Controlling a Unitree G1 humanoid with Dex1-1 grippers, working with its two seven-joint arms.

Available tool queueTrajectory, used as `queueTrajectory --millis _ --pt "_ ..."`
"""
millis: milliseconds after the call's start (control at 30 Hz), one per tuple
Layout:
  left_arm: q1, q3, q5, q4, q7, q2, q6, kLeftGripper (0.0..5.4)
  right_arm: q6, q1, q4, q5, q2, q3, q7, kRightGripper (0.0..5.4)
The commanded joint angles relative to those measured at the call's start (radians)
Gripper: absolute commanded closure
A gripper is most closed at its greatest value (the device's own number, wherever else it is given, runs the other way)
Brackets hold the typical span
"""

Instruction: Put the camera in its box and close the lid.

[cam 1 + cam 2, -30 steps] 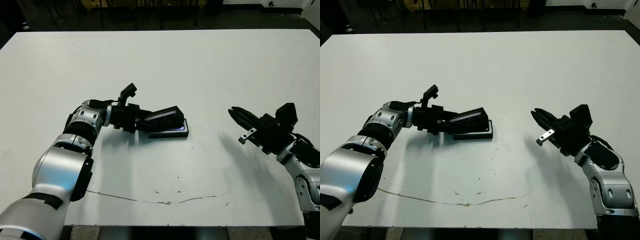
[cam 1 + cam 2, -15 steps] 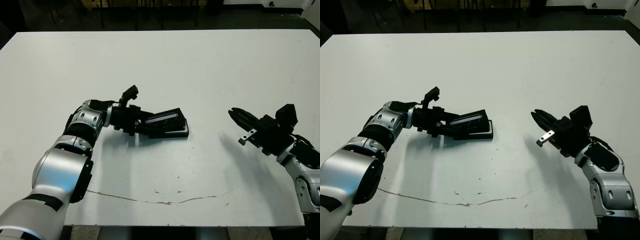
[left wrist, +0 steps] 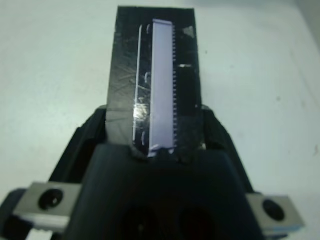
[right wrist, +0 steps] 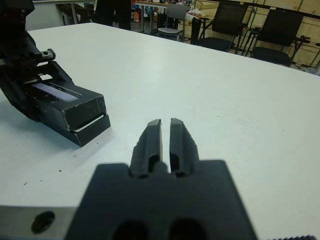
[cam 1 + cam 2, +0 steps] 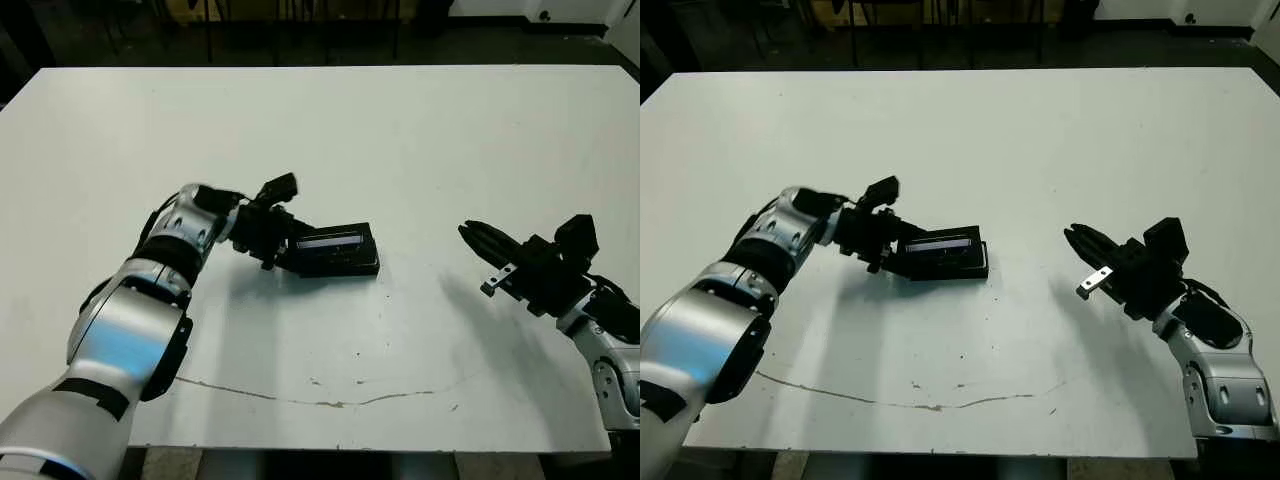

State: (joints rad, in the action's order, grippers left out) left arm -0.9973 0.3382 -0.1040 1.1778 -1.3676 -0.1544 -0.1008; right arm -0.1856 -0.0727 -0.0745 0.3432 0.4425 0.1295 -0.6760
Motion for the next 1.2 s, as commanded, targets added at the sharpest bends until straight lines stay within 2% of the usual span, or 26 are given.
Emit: queueTrajectory --millis 33,333,600,733,1200 --pt "0.070 0.084 -0.106 0.009 0.043 0.023 0.000 2.64 -0.002 0.005 0.017 0.001 0.012 0.003 -0.008 5.40" --pt "0.077 0.094 -0.100 0.008 0.057 0.019 0.008 2.64 -0.015 0.010 0.002 -0.003 0.011 0.004 0.007 5.40" --pt "0.120 0.043 -0.060 0.013 0.092 0.014 0.018 2.64 -0.045 0.013 -0.023 -0.006 0.019 0.002 0.020 5.40" --pt "0.138 0.027 -0.054 0.018 0.141 0.020 0.070 2.64 -0.027 0.013 -0.004 0.001 0.011 0.006 0.011 5.40" --pt "0.154 0.007 -0.019 0.016 0.118 0.062 0.073 2.64 -0.029 0.012 -0.007 -0.001 0.013 0.001 0.007 5.40"
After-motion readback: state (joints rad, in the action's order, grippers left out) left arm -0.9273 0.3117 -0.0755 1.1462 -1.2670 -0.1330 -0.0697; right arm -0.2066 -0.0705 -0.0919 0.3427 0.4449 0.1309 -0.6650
